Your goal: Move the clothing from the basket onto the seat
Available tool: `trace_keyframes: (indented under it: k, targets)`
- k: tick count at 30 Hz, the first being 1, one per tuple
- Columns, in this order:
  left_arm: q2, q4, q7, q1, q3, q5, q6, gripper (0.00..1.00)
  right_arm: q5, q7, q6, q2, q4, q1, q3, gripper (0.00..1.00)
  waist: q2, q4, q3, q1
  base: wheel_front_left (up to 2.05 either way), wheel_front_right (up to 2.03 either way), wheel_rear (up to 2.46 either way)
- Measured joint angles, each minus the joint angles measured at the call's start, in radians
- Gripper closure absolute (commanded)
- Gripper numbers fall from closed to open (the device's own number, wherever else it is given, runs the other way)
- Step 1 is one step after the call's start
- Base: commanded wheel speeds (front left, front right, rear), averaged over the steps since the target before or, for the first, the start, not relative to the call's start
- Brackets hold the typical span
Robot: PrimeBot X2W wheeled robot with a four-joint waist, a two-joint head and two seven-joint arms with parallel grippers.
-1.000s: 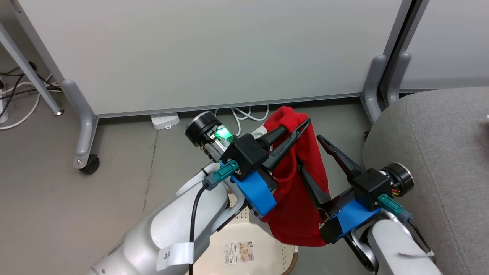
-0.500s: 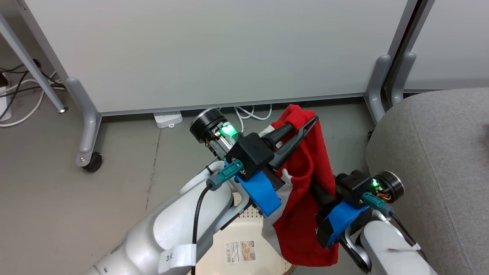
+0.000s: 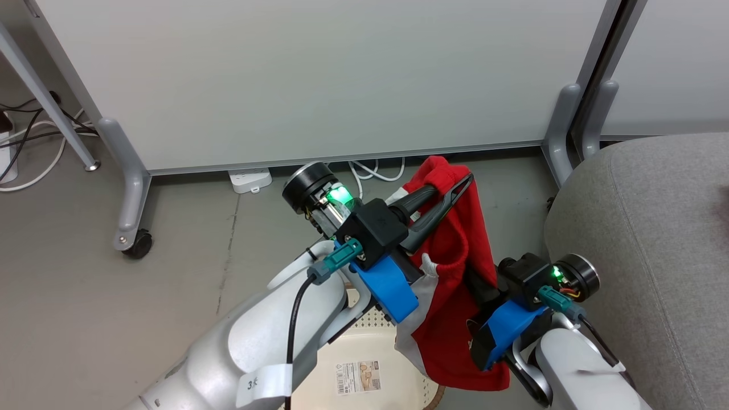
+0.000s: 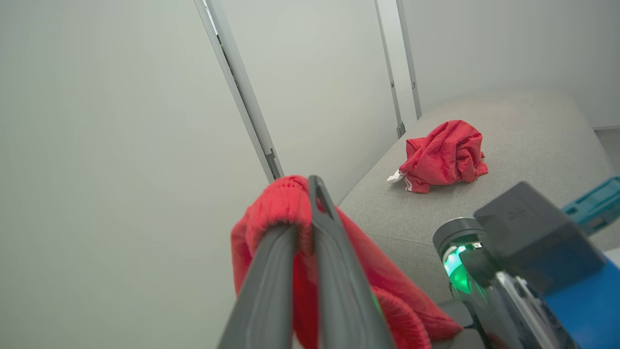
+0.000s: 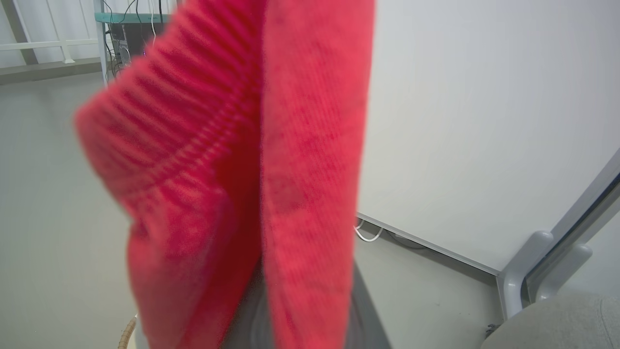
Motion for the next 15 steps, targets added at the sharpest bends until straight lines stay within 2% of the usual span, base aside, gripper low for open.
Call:
trace_keyframes:
  k: [4,5,6,7,15]
  targets:
    - [0.0,0.004,0.0,0.0,-0.003,-0.001,0.0,1.0,0.001,0.0,0.0,-0.001,-0.001,0.0,0.0,1.0,0.0,0.0,-0.002,0.0,0.0,0.0,0.0]
    - [-0.001,0.006,0.0,0.002,-0.003,-0.002,0.0,0.75,0.001,0.0,0.0,-0.001,-0.002,0.0,0.0,1.0,0.0,0.0,-0.002,-0.0001,0.0,0.0,0.0]
    - [-0.001,0.008,0.0,0.003,-0.002,-0.002,0.0,0.75,0.002,0.0,0.0,-0.001,-0.003,0.0,-0.001,1.0,0.0,-0.001,-0.002,0.0,0.0,0.0,0.0]
    - [-0.001,0.012,0.0,0.003,-0.002,-0.003,0.0,0.0,0.002,0.0,0.0,-0.002,-0.003,0.0,-0.001,1.0,0.0,-0.001,-0.002,-0.0001,0.0,0.0,0.0]
    - [-0.002,0.039,-0.001,0.003,-0.017,-0.01,0.0,0.0,0.004,0.0,0.0,-0.002,-0.008,0.0,-0.005,1.0,0.0,-0.003,0.004,-0.0001,0.0,0.0,0.0]
